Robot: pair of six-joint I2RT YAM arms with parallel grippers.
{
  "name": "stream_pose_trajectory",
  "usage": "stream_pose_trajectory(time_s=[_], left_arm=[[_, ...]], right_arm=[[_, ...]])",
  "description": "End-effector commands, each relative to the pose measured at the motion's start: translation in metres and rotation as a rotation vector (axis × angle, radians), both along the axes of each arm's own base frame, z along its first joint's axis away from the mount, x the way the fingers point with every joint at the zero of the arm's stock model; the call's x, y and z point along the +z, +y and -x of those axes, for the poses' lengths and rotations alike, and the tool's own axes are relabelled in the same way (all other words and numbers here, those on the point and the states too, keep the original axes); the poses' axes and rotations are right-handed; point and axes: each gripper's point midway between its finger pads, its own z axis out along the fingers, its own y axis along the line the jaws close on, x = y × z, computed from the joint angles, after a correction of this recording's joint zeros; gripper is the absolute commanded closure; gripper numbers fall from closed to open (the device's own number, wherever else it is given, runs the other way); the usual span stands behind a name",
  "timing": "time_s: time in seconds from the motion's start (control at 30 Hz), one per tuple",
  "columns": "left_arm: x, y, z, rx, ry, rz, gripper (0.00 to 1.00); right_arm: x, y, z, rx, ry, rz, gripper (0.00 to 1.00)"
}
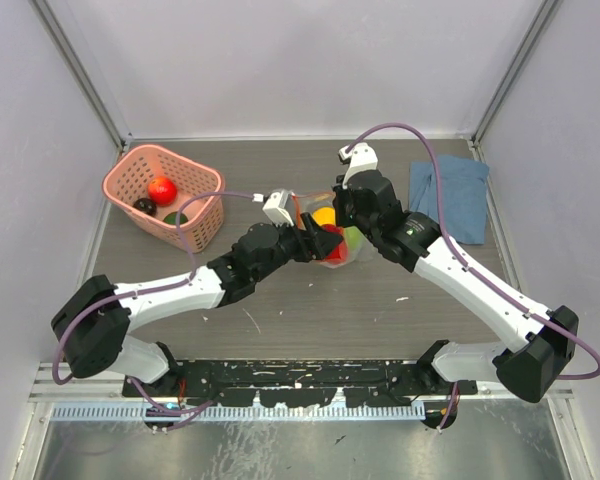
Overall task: Place the food in the zip-top bag and seal the zipper
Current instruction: Place the fake fruit in the zipper food storage bag.
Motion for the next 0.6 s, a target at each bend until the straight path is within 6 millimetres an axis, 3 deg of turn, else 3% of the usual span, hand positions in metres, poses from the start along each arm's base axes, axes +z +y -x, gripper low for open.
stream_pose_trajectory(time_s=[0.0, 0.13, 0.3, 0.57], left_arm=[[0.024, -0.002, 0.001, -0.002, -0.034, 0.047, 0.26], [0.025, 0.001, 0.002, -0.004, -0.041, 0.02, 0.18], [0.032, 0.01, 0.005, 0.004, -0.063, -0.001, 0.14], [0.062, 0.057, 0.01, 0.102, -0.14, -0.102, 0.1]], right_arm=[[0.035, 0.001, -0.004, -0.016, -0.089, -0.09, 1.0], [0.034, 0.002, -0.004, -0.013, -0.087, -0.089, 1.0], [0.034, 0.003, -0.004, -0.012, -0.087, -0.091, 1.0], [0.034, 0.001, -0.003, -0.016, -0.09, -0.09, 1.0]])
